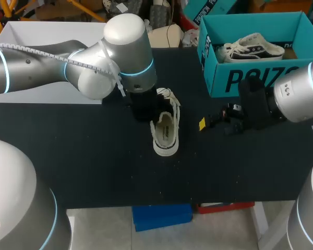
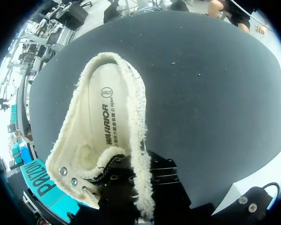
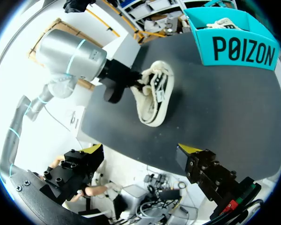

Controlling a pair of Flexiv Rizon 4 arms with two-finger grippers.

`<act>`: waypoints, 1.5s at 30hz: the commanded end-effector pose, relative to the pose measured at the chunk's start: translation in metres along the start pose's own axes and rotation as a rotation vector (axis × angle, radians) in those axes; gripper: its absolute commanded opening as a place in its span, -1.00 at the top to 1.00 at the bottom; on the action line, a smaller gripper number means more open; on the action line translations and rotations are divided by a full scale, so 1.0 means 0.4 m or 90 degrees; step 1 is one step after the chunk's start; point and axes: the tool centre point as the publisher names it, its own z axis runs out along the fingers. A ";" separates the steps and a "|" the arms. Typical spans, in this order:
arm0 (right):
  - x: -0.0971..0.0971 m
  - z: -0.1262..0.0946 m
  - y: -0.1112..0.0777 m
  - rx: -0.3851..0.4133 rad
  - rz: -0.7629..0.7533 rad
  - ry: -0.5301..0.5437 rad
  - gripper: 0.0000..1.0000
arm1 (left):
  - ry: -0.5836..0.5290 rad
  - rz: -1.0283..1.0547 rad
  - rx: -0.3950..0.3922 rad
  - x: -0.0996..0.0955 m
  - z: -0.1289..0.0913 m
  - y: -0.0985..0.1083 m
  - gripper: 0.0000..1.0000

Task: Take the shoe out of the shoebox, open the shoe tongue, remove and reinsert the insole, then place the shoe into the shoebox

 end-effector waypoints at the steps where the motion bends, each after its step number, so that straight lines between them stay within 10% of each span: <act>1: 0.002 0.001 0.000 0.000 0.000 -0.002 -1.00 | -0.004 0.001 -0.003 0.001 -0.019 0.009 1.00; 24: 0.002 0.001 0.000 0.000 0.000 -0.002 -1.00 | -0.168 -0.273 -0.107 -0.065 -0.482 0.078 1.00; 35: 0.002 0.001 0.000 0.000 0.000 -0.002 -1.00 | -0.209 -0.515 -0.179 0.048 -0.644 0.141 1.00; 45: 0.002 0.001 0.000 0.000 0.000 -0.002 -1.00 | -0.195 -0.646 -0.210 0.245 -0.751 0.177 1.00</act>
